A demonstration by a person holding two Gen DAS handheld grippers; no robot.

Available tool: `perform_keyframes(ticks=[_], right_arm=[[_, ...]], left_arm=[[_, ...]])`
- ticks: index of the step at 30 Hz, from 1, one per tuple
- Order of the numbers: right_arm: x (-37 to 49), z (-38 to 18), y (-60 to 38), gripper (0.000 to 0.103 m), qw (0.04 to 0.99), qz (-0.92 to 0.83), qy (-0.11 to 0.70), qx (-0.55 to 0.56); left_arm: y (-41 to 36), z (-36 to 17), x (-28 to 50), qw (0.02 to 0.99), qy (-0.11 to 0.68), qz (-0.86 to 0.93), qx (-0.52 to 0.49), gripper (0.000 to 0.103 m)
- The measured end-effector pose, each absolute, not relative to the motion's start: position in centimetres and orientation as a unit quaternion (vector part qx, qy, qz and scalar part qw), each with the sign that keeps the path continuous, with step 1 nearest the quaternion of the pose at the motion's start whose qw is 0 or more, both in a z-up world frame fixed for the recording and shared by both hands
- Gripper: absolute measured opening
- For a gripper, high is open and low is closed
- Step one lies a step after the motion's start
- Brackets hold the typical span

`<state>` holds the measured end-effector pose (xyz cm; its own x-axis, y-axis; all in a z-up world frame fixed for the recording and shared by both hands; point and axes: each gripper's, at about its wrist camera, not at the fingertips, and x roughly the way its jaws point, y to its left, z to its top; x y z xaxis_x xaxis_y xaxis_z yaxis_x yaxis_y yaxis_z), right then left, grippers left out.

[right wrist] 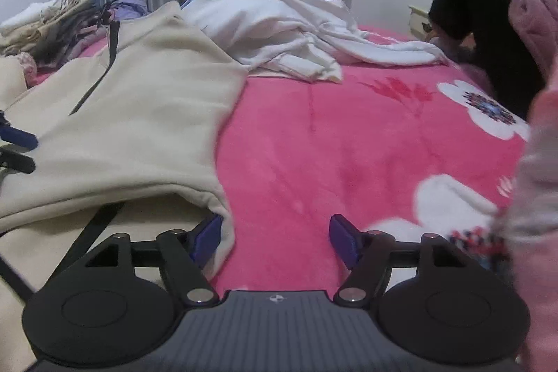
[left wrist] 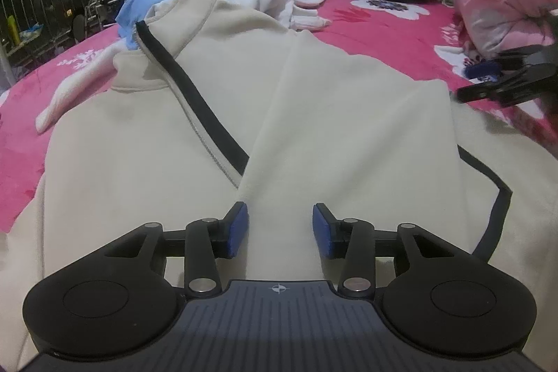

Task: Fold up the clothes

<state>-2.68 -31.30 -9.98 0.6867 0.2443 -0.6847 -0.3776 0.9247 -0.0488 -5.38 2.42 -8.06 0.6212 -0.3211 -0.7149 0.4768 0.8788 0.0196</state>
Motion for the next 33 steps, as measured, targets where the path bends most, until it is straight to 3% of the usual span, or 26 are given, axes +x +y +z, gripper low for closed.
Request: perform_keyframes(ticks=[6,12,16,19,26,33], right_arm=[[-4.8,-5.6,-32.1,0.061,0.936,0.141,0.321,-0.022],[-3.9,-4.5,-25.8,0.038,0.925,0.230,0.301,0.004],[-2.0,-9.9,-24.6,0.037,0.897,0.217,0.385,-0.003],[-2.8,-12.5,-25.7,0.034,0.901,0.220,0.372,0.026],[-4.7,-9.7,-23.7,0.035,0.912,0.203,0.357,-0.017],[-9.9,-4.8,-21.4,0.036,0.920,0.199,0.332,-0.066]], left_arm=[[1.7,-4.5,-2.8,0.911,0.324,-0.242,0.081,0.042],[-4.9,-5.3,4.6,0.902,0.310,-0.293,0.058,0.041],[-8.0,-8.9,9.1,0.899,0.340,-0.268,0.064,0.038],[-7.3,-10.8,10.5,0.899,0.347,-0.266,0.031,0.038],[-6.6,-9.8,10.4,0.898,0.352,-0.263,0.009,0.038],[0.5,-3.3,4.3,0.916,0.320,-0.240,-0.015,0.041]])
